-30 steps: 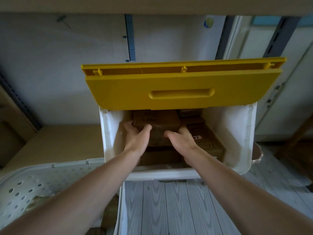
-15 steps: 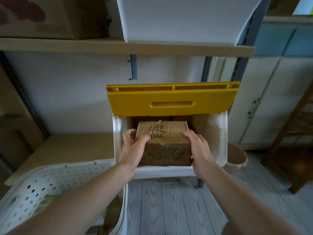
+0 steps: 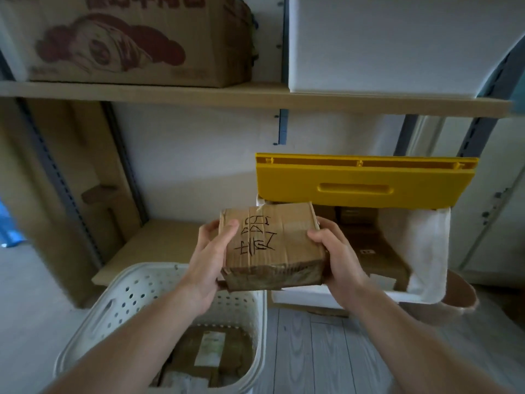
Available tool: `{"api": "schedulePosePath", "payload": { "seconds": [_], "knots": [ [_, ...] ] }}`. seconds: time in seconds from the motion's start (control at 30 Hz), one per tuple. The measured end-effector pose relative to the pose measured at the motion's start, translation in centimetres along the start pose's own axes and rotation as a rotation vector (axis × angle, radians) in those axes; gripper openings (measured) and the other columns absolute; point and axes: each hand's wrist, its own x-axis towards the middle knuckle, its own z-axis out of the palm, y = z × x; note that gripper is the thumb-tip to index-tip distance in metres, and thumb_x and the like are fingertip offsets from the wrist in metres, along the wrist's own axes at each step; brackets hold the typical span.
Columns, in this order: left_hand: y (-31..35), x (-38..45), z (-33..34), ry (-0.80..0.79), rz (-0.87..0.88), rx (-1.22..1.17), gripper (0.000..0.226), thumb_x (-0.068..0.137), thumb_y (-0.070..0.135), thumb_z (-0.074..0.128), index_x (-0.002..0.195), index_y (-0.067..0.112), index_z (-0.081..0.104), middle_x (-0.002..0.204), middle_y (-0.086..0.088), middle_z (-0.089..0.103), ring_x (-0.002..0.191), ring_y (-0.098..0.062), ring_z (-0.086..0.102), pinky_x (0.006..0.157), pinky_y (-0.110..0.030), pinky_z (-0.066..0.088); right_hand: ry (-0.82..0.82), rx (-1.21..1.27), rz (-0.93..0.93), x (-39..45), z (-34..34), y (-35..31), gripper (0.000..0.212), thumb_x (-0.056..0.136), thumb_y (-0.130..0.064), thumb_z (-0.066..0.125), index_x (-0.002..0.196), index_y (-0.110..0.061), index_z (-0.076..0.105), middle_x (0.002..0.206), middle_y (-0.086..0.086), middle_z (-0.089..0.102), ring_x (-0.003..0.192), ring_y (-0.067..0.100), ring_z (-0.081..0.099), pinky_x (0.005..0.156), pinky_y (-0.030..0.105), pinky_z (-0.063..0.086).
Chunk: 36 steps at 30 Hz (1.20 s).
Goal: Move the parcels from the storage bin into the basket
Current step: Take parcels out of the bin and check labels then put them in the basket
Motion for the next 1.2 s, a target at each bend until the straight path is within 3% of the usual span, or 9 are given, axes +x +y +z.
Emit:
{"api": "schedulePosePath", "payload": {
  "seconds": [0.23,0.37,0.47,0.53,0.67,0.8,0.9,1.03,1.2],
  "knots": [
    [1.1,-0.1,-6.8,0.162,0.077,-0.031,0.059,0.074,0.044,0.070,0.129,0.032,0.053,0.120,-0.007,0.071,0.109,-0.029,0.070,0.097,-0.056,0.054,-0.159,-0.006,-0.033,2.1,7.0,1.4,0.052,0.075,-0.032,0.066,0.126,-0.035,0.057,0.125,0.005,0.062,0.113,0.028,0.062,0.080,0.043,0.055],
    [1.6,-0.7,-9.7,0.295,0.127,-0.048,0.069,0.069,0.048,0.074,0.132,0.032,0.052,0.120,-0.003,0.071,0.110,-0.026,0.070,0.097,-0.055,0.054,-0.239,0.032,0.024,3.9,10.1,2.3,0.035,0.094,-0.019,0.063,0.126,-0.032,0.057,0.128,0.008,0.060,0.115,0.030,0.061,0.082,0.044,0.055],
    [1.3,-1.2,-11.5,0.378,0.156,0.001,0.063,0.073,0.047,0.073,0.131,0.034,0.053,0.112,0.002,0.074,0.101,-0.018,0.073,0.085,-0.048,0.061,-0.320,0.026,0.100,4.9,12.0,3.3,0.042,0.089,-0.023,0.069,0.128,-0.031,0.056,0.129,0.009,0.060,0.115,0.031,0.063,0.093,0.051,0.056],
    [1.1,-1.2,-12.6,0.420,0.169,0.016,0.054,0.081,0.042,0.072,0.130,0.031,0.052,0.106,0.002,0.076,0.094,-0.017,0.075,0.073,-0.041,0.063,-0.352,0.013,0.131,5.2,13.0,3.9,0.050,0.086,-0.025,0.073,0.133,-0.031,0.054,0.126,0.009,0.063,0.111,0.029,0.066,0.093,0.050,0.057],
    [1.0,-0.7,-13.6,0.475,0.164,0.005,0.051,0.082,0.038,0.074,0.127,0.027,0.053,0.100,0.000,0.077,0.088,-0.019,0.076,0.063,-0.036,0.061,-0.385,-0.015,0.147,5.8,13.7,4.4,0.045,0.091,-0.022,0.067,0.133,-0.029,0.053,0.123,0.008,0.064,0.108,0.027,0.067,0.096,0.052,0.056],
    [0.6,0.3,-13.5,0.476,0.150,0.034,0.056,0.076,0.043,0.076,0.125,0.026,0.056,0.106,-0.002,0.076,0.088,-0.015,0.076,0.066,-0.035,0.061,-0.378,-0.035,0.141,6.4,13.3,4.5,0.044,0.092,-0.023,0.067,0.132,-0.031,0.051,0.123,0.007,0.062,0.110,0.027,0.065,0.097,0.051,0.056],
    [0.3,1.1,-13.3,0.474,0.145,0.055,0.064,0.068,0.050,0.076,0.124,0.027,0.055,0.110,-0.003,0.074,0.092,-0.017,0.075,0.075,-0.042,0.062,-0.356,-0.030,0.143,6.9,13.0,4.4,0.048,0.090,-0.024,0.070,0.133,-0.032,0.050,0.123,0.006,0.063,0.111,0.027,0.065,0.097,0.052,0.055],
    [-0.1,1.8,-13.2,0.453,0.131,0.063,0.065,0.065,0.053,0.077,0.120,0.027,0.055,0.112,-0.004,0.072,0.093,-0.019,0.075,0.078,-0.047,0.063,-0.345,-0.031,0.150,7.3,12.3,4.7,0.066,0.072,-0.032,0.078,0.133,-0.033,0.053,0.124,0.008,0.063,0.112,0.030,0.066,0.097,0.059,0.053],
    [-0.3,2.4,-13.1,0.432,0.124,0.105,0.070,0.060,0.063,0.078,0.119,0.032,0.056,0.115,-0.001,0.072,0.100,-0.020,0.073,0.084,-0.052,0.061,-0.350,-0.068,0.145,7.9,11.6,5.0,0.076,0.065,-0.037,0.080,0.135,-0.035,0.053,0.124,0.007,0.065,0.110,0.029,0.067,0.095,0.058,0.055]
  ]
}}
